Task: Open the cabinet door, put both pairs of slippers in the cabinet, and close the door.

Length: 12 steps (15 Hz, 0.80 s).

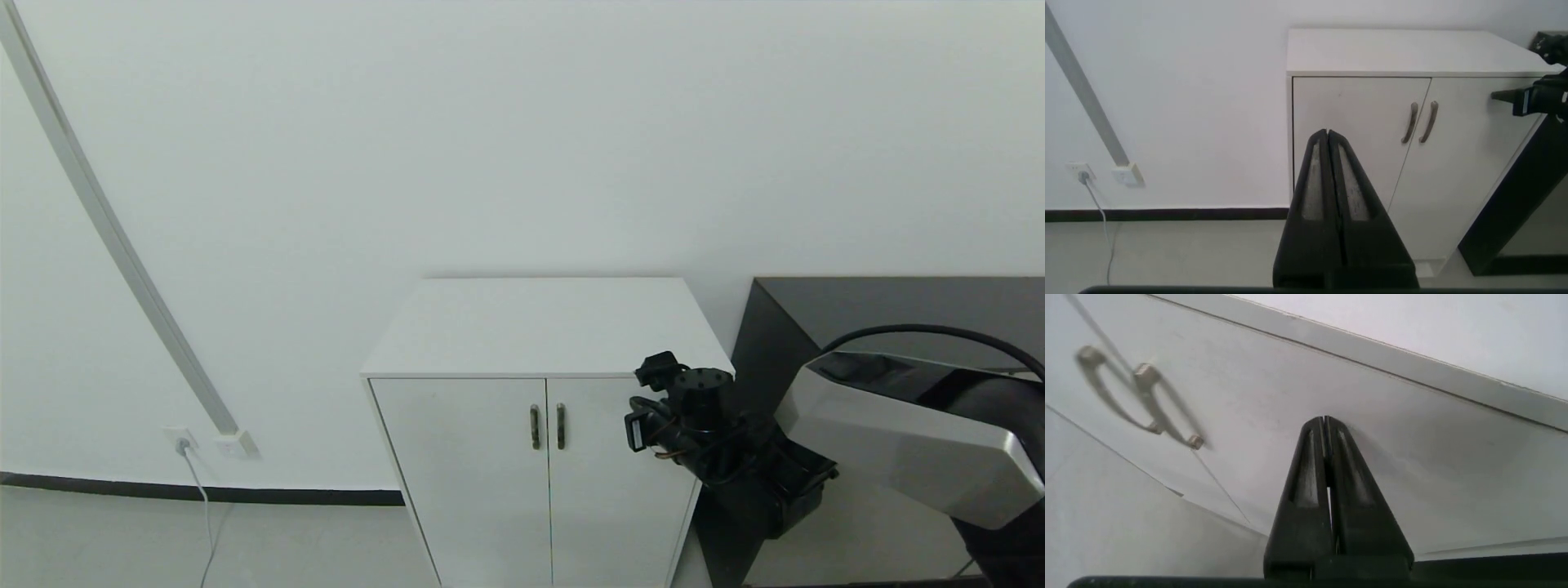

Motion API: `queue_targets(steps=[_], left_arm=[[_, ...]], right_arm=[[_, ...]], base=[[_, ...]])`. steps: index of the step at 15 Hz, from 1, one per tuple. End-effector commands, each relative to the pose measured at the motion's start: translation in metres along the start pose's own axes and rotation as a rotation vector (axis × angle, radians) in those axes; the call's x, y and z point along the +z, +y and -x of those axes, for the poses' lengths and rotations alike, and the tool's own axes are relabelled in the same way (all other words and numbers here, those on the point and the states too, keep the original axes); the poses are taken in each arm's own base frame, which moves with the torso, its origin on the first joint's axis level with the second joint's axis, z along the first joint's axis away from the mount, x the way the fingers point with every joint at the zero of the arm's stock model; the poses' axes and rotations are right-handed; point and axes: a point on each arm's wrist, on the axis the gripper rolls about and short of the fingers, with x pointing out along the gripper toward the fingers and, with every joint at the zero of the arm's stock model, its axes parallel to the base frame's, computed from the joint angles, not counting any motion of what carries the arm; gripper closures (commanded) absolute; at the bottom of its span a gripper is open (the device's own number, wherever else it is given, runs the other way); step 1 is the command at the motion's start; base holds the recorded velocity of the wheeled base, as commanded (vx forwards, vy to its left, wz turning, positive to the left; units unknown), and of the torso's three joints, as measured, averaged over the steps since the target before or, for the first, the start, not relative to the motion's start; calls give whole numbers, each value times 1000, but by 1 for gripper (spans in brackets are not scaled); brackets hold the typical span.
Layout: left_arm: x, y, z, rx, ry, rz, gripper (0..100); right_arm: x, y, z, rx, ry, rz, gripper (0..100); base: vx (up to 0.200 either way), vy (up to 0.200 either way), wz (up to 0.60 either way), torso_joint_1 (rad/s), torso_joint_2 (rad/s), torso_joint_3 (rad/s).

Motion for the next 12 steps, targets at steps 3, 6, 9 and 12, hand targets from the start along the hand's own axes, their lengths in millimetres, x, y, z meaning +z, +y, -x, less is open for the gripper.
queue_targets(steps=[3, 6, 9, 12], left_arm=[[0, 0, 0, 0, -1, 0, 100], [0, 0, 0, 2, 0, 2, 100], [0, 0, 0, 2, 0, 2, 100], [0, 0, 0, 2, -1, 2, 100]], right_arm=[[12, 0, 45, 10, -40, -6, 100], [12, -20, 65, -77, -42, -38, 100], [11, -49, 98, -189, -48, -67, 100], [12, -73, 133, -327, -20, -80, 100]], base=[[0, 0, 0, 0, 0, 0], [0, 0, 0, 0, 0, 0], [0, 0, 0, 0, 0, 0], [0, 0, 0, 0, 0, 0]])
